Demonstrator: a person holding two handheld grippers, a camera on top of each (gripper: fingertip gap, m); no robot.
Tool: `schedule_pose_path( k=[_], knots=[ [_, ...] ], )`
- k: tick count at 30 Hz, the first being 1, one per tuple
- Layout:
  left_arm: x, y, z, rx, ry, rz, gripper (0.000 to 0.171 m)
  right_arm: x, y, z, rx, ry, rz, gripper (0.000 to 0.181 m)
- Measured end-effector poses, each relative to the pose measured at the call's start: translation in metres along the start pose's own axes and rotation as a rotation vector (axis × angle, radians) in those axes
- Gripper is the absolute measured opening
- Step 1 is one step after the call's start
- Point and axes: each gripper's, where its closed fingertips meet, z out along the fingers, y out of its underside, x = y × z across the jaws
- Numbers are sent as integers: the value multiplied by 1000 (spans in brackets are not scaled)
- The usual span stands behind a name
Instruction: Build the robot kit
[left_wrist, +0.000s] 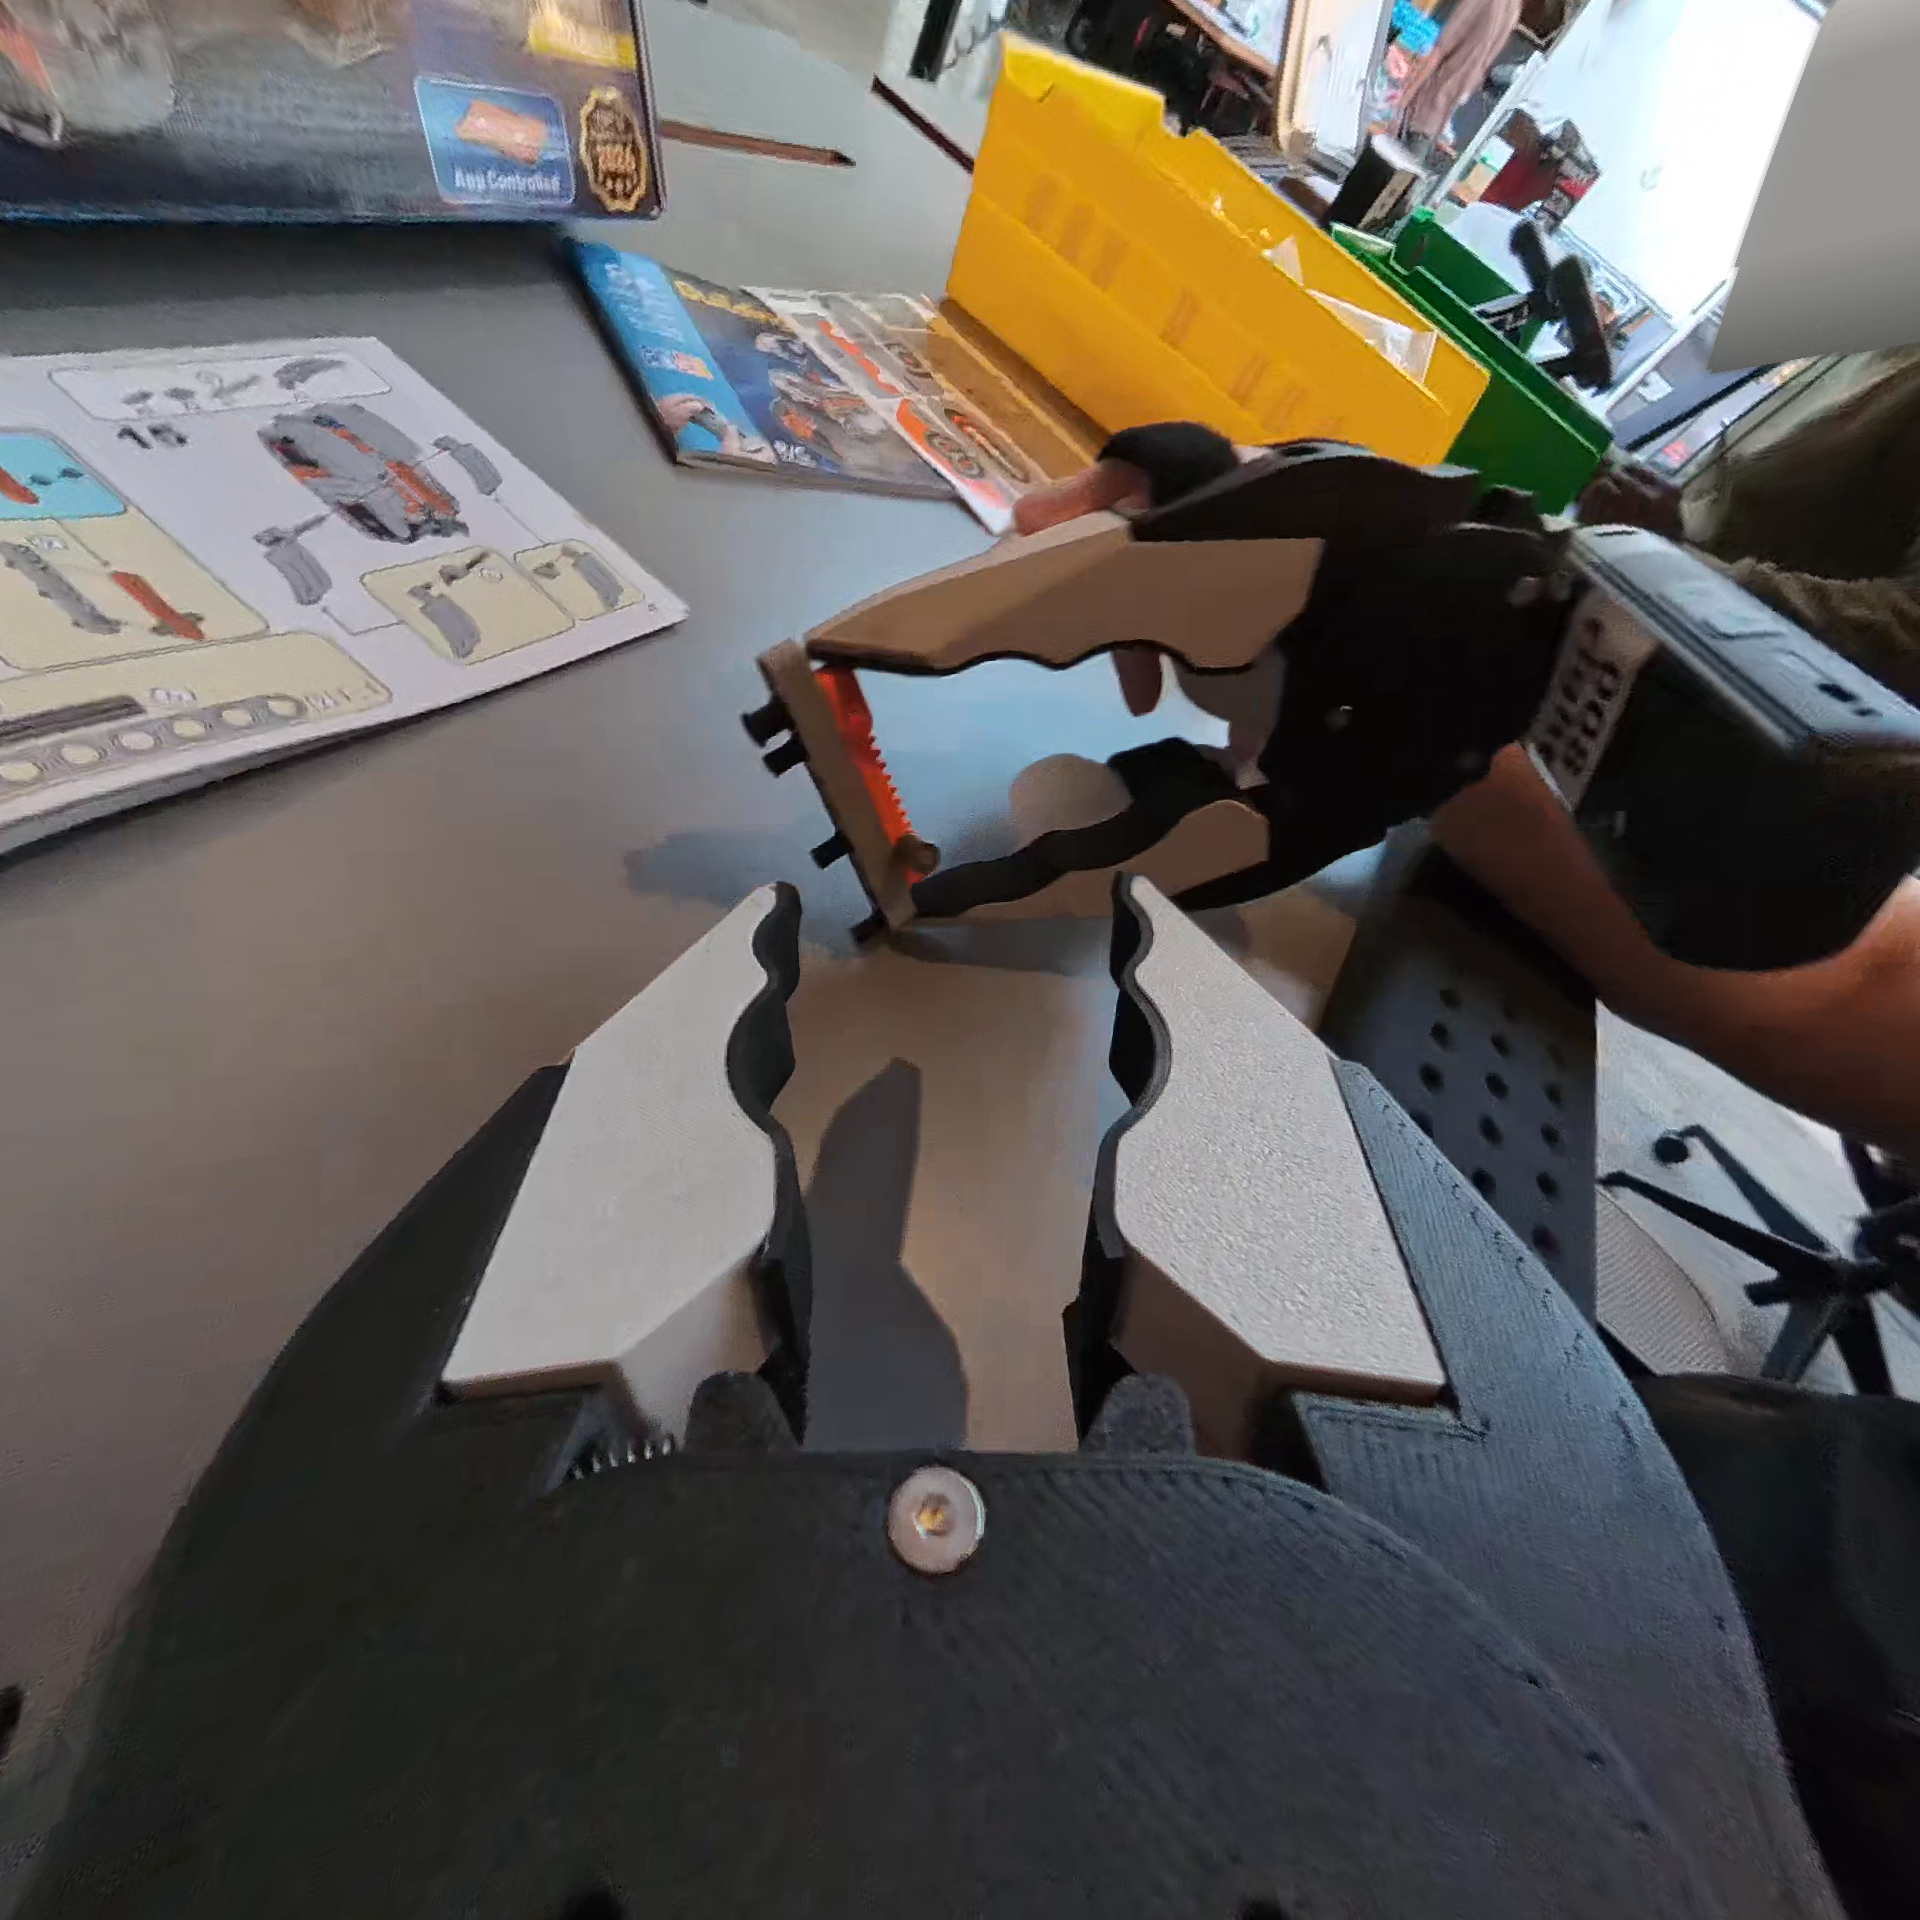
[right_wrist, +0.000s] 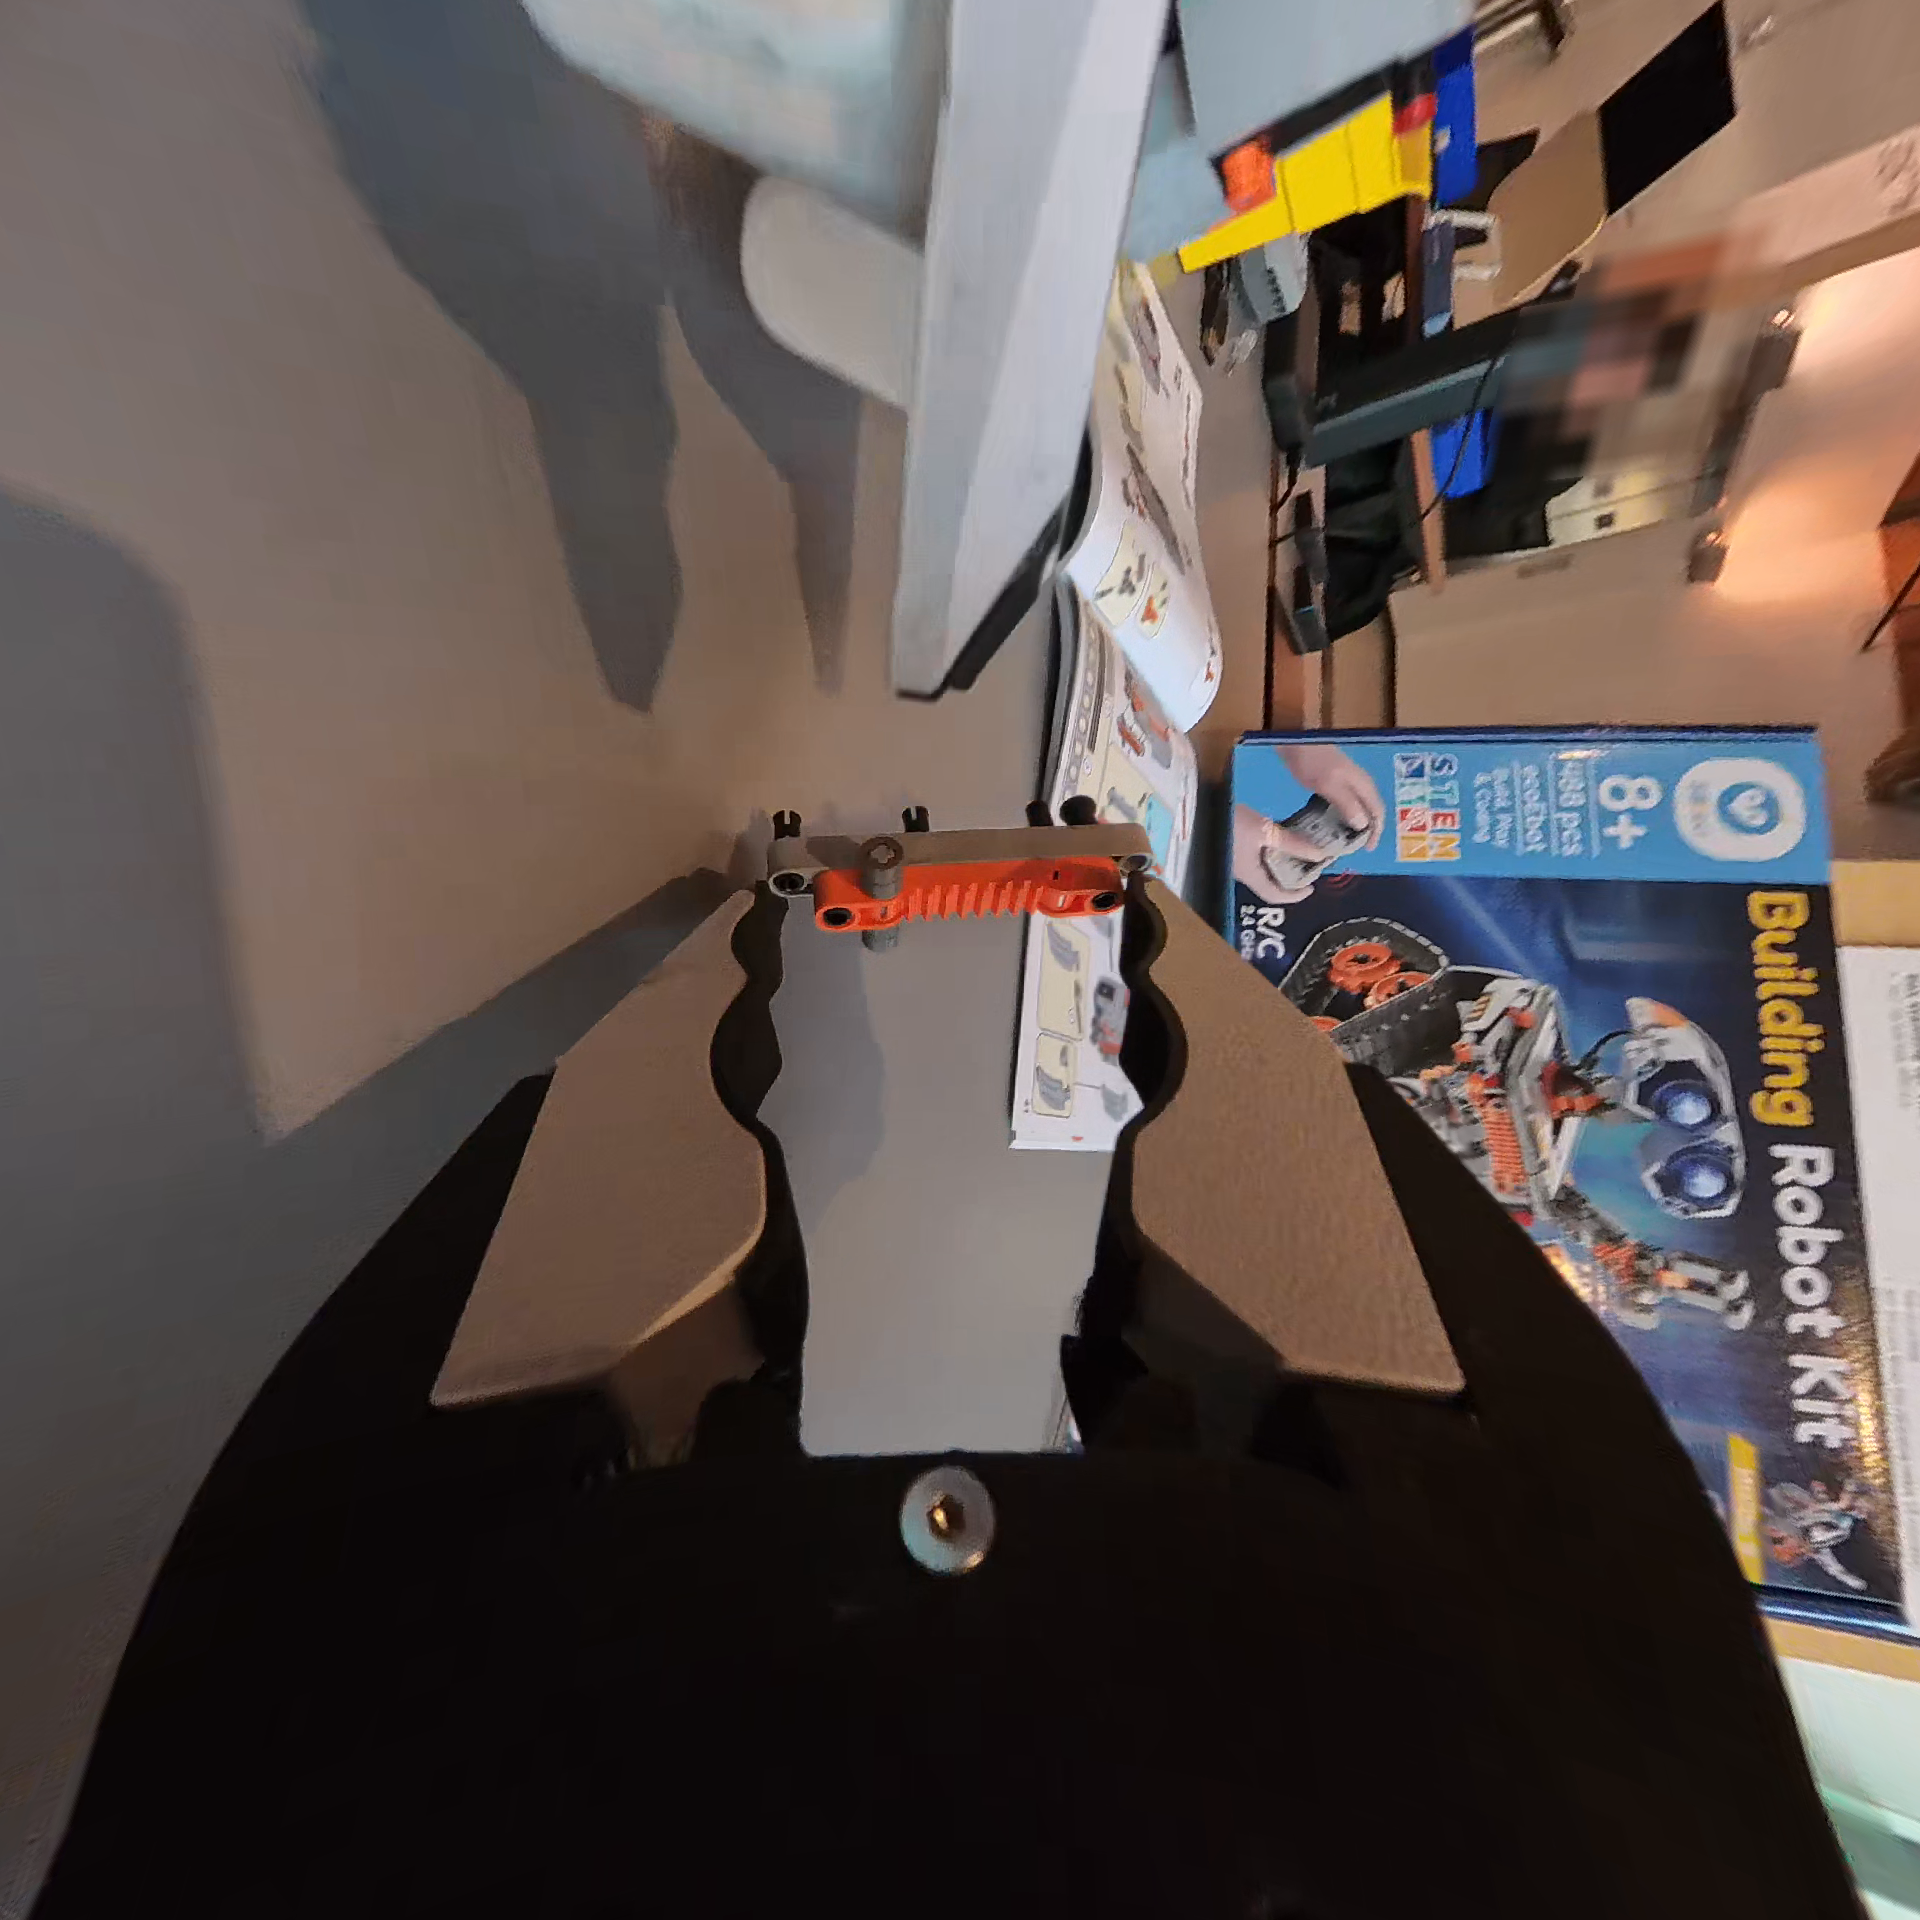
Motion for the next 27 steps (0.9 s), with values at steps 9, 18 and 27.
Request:
schedule_pose_path(
  k=[9, 18, 27],
  knots=[
    [7, -11, -14, 124, 78, -13, 65, 17, -40, -27, 157, 120, -17, 65],
    [43, -26, -33, 229, 359, -59, 25, 28, -78, -53, 326, 185, 45, 65],
    [51, -32, -45, 264, 430, -74, 5, 31, -84, -55, 385, 178, 139, 67]
  ],
)
